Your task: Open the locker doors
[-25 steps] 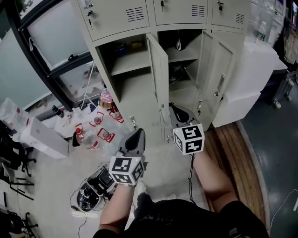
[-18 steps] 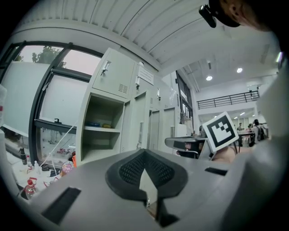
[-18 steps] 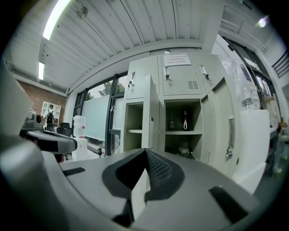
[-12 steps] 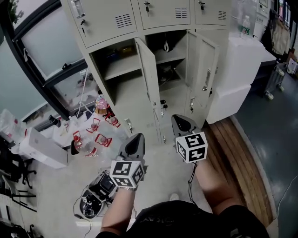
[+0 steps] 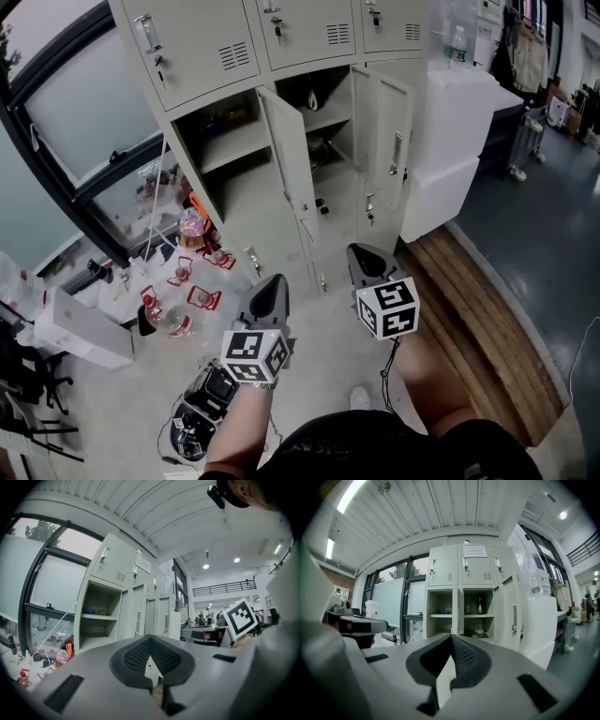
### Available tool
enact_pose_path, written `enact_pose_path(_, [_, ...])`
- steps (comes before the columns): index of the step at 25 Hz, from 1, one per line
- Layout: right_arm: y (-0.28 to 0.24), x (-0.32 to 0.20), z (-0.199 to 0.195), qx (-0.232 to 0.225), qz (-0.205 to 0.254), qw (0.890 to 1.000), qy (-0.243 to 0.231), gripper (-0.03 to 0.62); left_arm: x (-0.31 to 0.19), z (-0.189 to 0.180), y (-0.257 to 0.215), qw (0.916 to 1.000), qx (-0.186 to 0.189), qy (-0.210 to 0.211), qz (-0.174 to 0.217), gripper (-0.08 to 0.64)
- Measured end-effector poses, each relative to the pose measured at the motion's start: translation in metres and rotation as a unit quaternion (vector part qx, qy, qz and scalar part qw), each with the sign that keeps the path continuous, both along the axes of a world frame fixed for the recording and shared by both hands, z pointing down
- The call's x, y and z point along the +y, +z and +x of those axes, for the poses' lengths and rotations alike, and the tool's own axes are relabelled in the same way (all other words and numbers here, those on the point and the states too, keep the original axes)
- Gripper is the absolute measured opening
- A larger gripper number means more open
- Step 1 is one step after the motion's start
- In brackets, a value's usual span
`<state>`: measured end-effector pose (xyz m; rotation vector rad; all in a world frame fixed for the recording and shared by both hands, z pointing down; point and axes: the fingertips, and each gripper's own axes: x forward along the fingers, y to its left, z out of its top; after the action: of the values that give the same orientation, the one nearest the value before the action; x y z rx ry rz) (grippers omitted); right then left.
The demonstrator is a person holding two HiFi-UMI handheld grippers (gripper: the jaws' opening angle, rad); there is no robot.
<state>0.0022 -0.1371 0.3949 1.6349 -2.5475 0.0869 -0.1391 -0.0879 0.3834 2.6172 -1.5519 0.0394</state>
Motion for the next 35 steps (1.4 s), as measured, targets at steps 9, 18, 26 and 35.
enact_pose_path(9, [0.006, 0.036, -0.003, 0.005, -0.013, 1.0, 0.023, 0.0, 0.026, -0.006, 0.003, 0.9997, 0.007, 0.023, -0.005, -0.002])
enact_pose_path(18, [0.013, 0.055, -0.003, 0.005, -0.022, 0.999, 0.026, 0.0, 0.041, -0.009, 0.004, 0.9996, 0.009, 0.027, -0.006, -0.002])
enact_pose_path(26, [0.012, 0.063, -0.002, 0.005, -0.023, 0.999, 0.026, 0.0, 0.049, -0.008, -0.001, 0.9995, 0.005, 0.03, -0.005, -0.002])
enact_pose_path(35, [0.011, 0.073, -0.004, 0.004, -0.024, 1.0, 0.019, 0.0, 0.058, -0.007, -0.003, 0.9996, 0.004, 0.029, -0.002, -0.002])
